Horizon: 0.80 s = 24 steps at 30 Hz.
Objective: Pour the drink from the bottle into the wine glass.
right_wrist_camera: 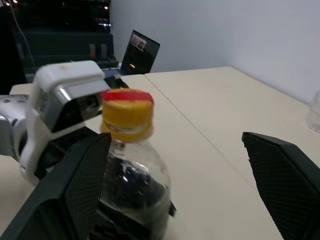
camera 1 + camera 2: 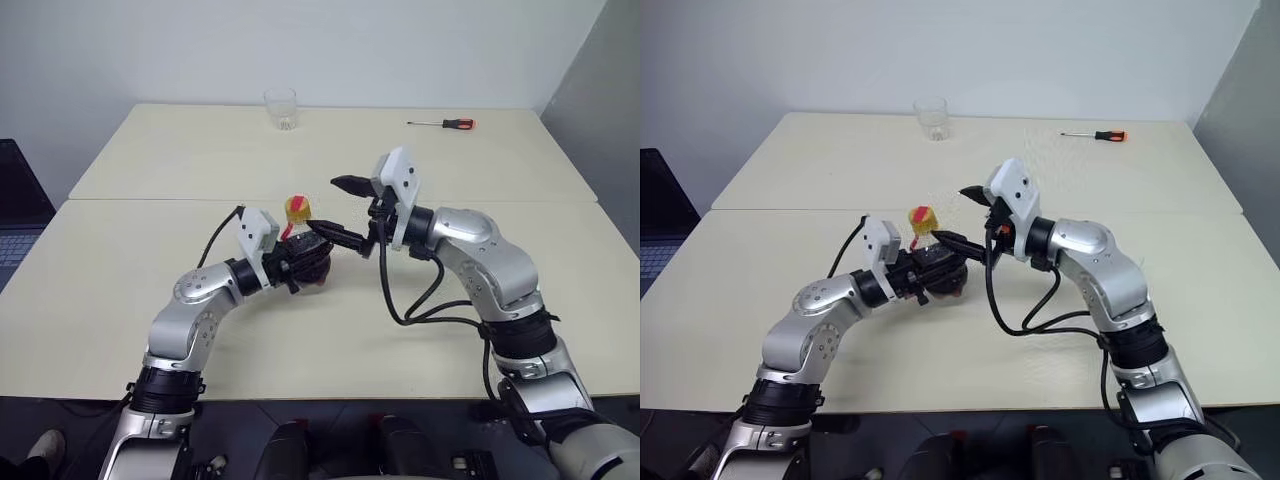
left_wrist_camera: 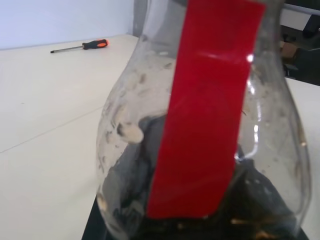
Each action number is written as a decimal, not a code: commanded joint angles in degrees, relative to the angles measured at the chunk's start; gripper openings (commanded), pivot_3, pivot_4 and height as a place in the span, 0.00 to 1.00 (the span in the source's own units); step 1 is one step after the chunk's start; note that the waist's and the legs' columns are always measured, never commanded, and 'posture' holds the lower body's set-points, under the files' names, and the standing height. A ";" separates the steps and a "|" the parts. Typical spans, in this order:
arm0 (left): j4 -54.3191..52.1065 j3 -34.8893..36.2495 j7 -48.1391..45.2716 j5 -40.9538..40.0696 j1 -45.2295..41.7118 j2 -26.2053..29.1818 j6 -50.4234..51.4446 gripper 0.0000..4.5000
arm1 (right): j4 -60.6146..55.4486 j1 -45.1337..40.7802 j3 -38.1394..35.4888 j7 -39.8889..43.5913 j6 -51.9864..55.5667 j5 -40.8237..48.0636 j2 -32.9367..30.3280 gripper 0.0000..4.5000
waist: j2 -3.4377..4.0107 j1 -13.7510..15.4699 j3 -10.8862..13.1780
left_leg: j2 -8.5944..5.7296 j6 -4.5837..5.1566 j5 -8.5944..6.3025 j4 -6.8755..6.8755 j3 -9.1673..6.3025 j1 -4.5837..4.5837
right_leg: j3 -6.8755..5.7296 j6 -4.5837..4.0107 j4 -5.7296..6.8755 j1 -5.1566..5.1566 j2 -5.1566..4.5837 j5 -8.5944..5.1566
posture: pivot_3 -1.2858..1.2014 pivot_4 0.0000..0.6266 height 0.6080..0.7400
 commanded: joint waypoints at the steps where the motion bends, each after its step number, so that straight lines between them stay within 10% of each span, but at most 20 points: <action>1: -3.16 1.27 -0.78 -1.18 -0.49 0.38 -1.30 0.33 | -3.17 -0.19 -1.97 -0.20 1.27 1.93 -0.13 0.99 | 0.00 -0.03 0.00 | 0.00 0.00 0.00 0.00 0.01 0.01 | 0.01 0.00 0.00 0.00 0.00 0.00 | 0.52 0.24 1.00; 24: 0.30 1.38 -1.13 0.35 -0.95 0.26 -3.39 0.33 | -7.20 -0.75 -1.37 -3.99 4.70 4.30 3.52 0.99 | 0.00 -0.02 0.00 | 0.00 0.00 0.00 0.00 -0.01 0.00 | 0.00 0.00 0.00 0.00 0.00 0.00 | 0.52 0.24 1.00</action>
